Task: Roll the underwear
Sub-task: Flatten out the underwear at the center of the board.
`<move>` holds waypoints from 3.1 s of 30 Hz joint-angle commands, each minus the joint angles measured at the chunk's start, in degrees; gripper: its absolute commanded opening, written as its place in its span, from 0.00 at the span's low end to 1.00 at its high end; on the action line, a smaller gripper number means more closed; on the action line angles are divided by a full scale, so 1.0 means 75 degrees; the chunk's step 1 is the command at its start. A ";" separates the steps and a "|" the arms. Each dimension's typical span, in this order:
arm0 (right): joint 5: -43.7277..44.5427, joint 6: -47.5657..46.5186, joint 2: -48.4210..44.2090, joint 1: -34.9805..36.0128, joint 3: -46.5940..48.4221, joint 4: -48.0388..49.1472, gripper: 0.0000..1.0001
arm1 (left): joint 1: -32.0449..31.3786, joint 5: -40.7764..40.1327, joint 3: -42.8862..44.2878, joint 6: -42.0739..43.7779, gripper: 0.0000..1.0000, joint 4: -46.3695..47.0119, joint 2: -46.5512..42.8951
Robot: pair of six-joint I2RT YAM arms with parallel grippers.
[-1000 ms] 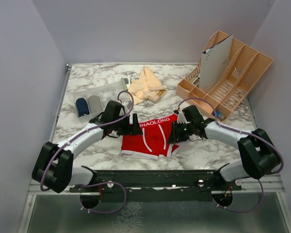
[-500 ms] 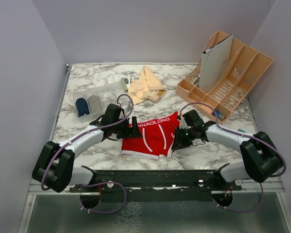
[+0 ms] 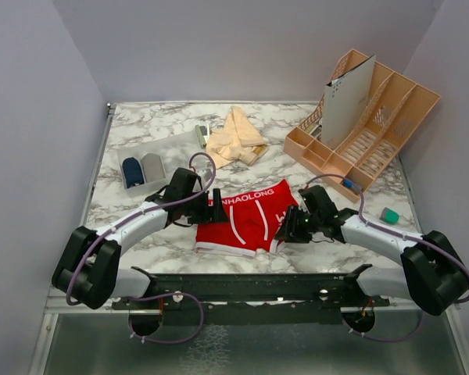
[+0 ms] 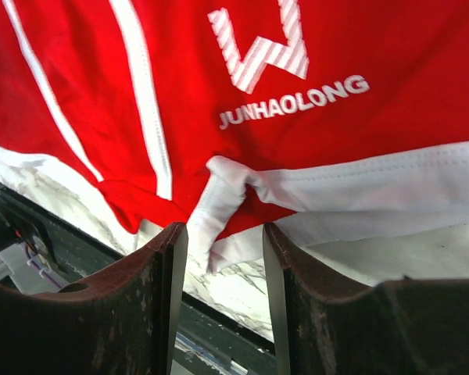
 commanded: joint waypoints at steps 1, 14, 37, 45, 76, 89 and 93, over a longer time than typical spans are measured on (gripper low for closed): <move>0.0272 0.0576 0.0236 0.0003 -0.0251 0.0754 0.48 | -0.0045 -0.0175 -0.0040 -0.0064 0.79 -0.0113 -0.0364; 0.0411 0.0457 0.0678 0.0003 -0.0031 0.0976 0.38 | -0.0052 -0.0122 -0.0063 0.0002 0.79 -0.0252 -0.0586; 0.0426 0.0403 0.0529 0.0003 -0.0135 0.1271 0.26 | -0.0053 -0.0201 -0.0040 -0.0005 0.79 -0.0302 -0.0512; 0.0484 0.0230 0.0202 0.0004 -0.0036 0.0833 0.00 | -0.0053 -0.0222 -0.0043 -0.0018 0.79 -0.0286 -0.0471; 0.4357 -0.0493 -0.1284 -0.0024 0.1316 -0.3027 0.58 | -0.0064 -0.0459 0.0103 -0.0041 0.79 -0.0240 -0.0293; 0.4876 -0.0781 0.1372 -0.0330 0.1407 -0.2050 0.49 | -0.0130 -0.0545 -0.0132 -0.0105 0.79 0.0022 -0.0064; 0.5390 -0.0573 0.1412 -0.0455 0.1618 -0.2354 0.52 | -0.0129 -0.1278 -0.0243 -0.0269 0.79 -0.0064 0.0271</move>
